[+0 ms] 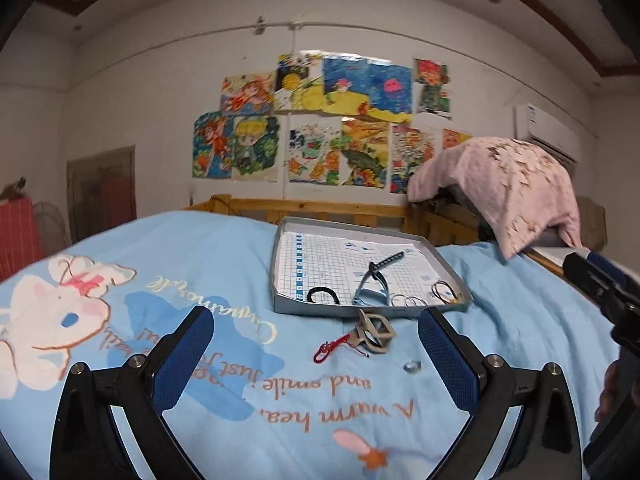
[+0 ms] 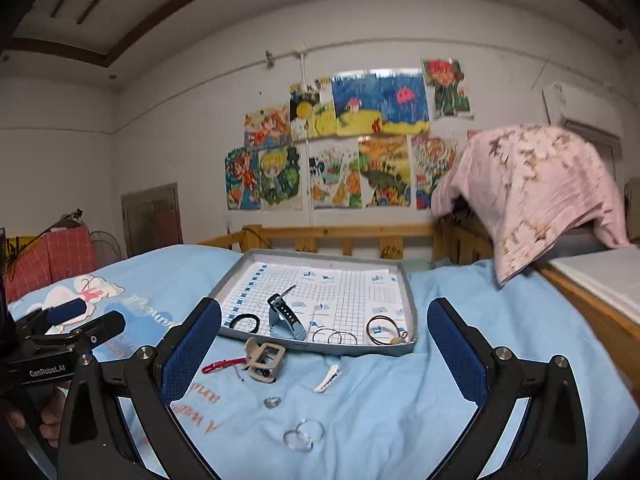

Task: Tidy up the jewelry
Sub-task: 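Withdraw both tools and approach the red string bracelet and white hair clip, then grasp the red string bracelet with the left tool while the right tool grasps the white hair clip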

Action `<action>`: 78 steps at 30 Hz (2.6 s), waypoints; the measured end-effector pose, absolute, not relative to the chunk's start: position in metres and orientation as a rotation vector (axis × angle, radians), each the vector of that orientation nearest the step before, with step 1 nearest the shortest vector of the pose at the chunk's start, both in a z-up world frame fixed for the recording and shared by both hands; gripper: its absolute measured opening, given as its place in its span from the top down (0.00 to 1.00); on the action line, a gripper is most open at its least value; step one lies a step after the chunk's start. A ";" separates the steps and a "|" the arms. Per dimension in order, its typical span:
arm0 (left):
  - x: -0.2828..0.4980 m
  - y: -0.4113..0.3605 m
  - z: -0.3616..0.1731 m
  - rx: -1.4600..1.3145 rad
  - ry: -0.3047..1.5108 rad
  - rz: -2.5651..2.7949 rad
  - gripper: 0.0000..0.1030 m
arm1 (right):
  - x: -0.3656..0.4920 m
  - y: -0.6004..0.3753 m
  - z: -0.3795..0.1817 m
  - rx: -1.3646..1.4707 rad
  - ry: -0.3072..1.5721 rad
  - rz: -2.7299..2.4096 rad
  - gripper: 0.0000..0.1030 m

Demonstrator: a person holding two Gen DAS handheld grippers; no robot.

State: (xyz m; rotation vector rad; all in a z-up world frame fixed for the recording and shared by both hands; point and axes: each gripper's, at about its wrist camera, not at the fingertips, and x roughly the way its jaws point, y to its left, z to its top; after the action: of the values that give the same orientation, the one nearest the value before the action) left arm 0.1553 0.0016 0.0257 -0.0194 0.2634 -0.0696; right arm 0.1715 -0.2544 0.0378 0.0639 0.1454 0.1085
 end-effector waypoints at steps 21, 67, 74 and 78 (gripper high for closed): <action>0.147 0.018 -0.008 -0.147 0.399 -0.127 0.00 | 0.127 -0.261 -0.005 0.080 0.352 0.033 0.02; 0.310 -0.013 -0.063 0.084 0.544 -0.218 0.13 | 0.346 -0.246 -0.067 0.086 0.545 0.256 0.42; 0.324 -0.008 -0.080 0.044 0.655 -0.273 0.38 | 0.360 -0.239 -0.083 0.069 0.630 0.276 0.55; 0.325 -0.008 -0.085 0.038 0.669 -0.274 0.48 | 0.362 -0.237 -0.090 0.066 0.670 0.289 0.55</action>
State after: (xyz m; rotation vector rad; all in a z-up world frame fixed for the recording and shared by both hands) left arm 0.3254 -0.0078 -0.0852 0.0379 0.6688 -0.2744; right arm 0.3619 -0.2374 -0.0896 0.0662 0.6701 0.2893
